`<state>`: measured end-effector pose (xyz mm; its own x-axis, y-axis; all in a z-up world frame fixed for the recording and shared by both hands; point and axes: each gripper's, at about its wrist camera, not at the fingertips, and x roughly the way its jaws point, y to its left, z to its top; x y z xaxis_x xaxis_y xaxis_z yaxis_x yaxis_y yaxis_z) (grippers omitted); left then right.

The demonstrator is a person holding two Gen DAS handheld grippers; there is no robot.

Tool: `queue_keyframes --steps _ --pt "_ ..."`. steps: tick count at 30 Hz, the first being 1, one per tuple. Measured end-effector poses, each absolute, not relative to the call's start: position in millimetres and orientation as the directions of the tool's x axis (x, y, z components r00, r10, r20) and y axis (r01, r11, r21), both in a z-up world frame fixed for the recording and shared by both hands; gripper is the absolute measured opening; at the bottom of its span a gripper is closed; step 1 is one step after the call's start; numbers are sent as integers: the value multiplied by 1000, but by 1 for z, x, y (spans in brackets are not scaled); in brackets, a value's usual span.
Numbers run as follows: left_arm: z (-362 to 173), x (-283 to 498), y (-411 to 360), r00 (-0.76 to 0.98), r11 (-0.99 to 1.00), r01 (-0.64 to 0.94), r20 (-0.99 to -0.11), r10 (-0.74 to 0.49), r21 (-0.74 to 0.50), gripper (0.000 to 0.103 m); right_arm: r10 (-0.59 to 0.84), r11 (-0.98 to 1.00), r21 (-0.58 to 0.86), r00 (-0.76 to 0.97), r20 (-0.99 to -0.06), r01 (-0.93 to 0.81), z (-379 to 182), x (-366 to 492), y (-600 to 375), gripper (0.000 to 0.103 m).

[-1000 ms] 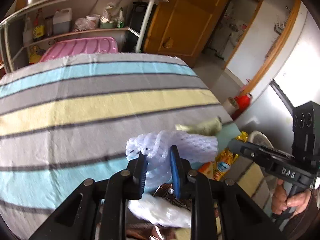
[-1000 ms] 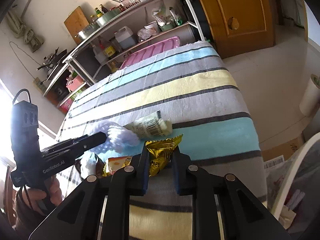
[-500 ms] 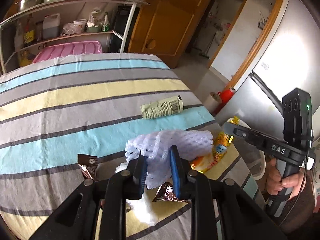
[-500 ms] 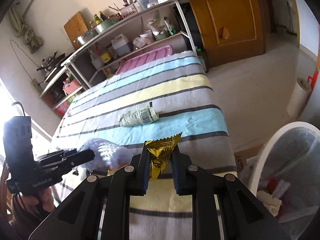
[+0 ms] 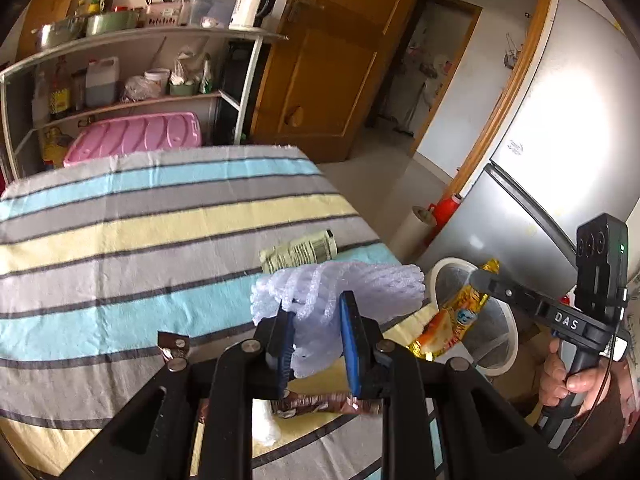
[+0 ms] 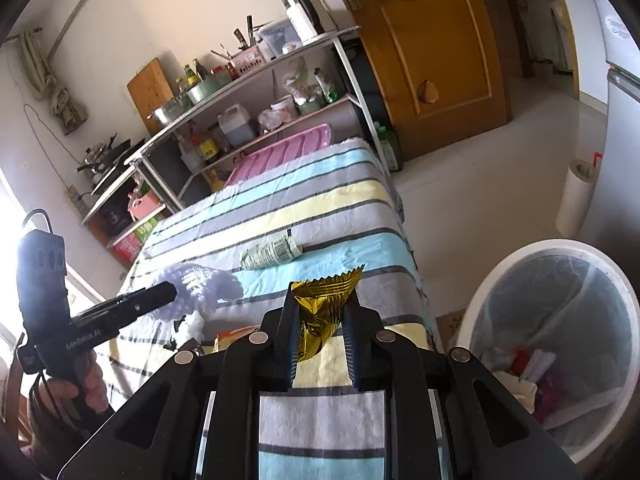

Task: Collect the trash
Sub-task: 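Carry the white foam net and gold wrapper over the white bin, then open both tools to drop the foam net and gold wrapper into the bin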

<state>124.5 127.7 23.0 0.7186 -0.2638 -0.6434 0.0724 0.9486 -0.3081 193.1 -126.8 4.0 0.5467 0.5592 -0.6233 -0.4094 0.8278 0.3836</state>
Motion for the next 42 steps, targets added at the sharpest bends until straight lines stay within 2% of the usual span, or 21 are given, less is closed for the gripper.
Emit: queue_keyframes --steps 9,23,32,41,42 --pt "31 130 88 708 936 152 -626 -328 -318 23 519 854 382 611 -597 -352 15 172 -175 20" --pt "16 161 -40 573 868 364 -654 -494 -337 23 306 941 316 693 -653 -118 5 160 -288 20" --pt "-4 176 -91 506 855 406 -700 -504 -322 23 205 965 261 683 -701 -21 -18 164 -322 20" --pt "-27 194 -120 475 880 393 -760 -444 -269 24 131 983 181 636 -760 13 -47 186 -333 20" --pt "-28 194 -122 477 881 394 -760 -441 -264 26 121 986 165 631 -767 12 -50 188 -332 21"
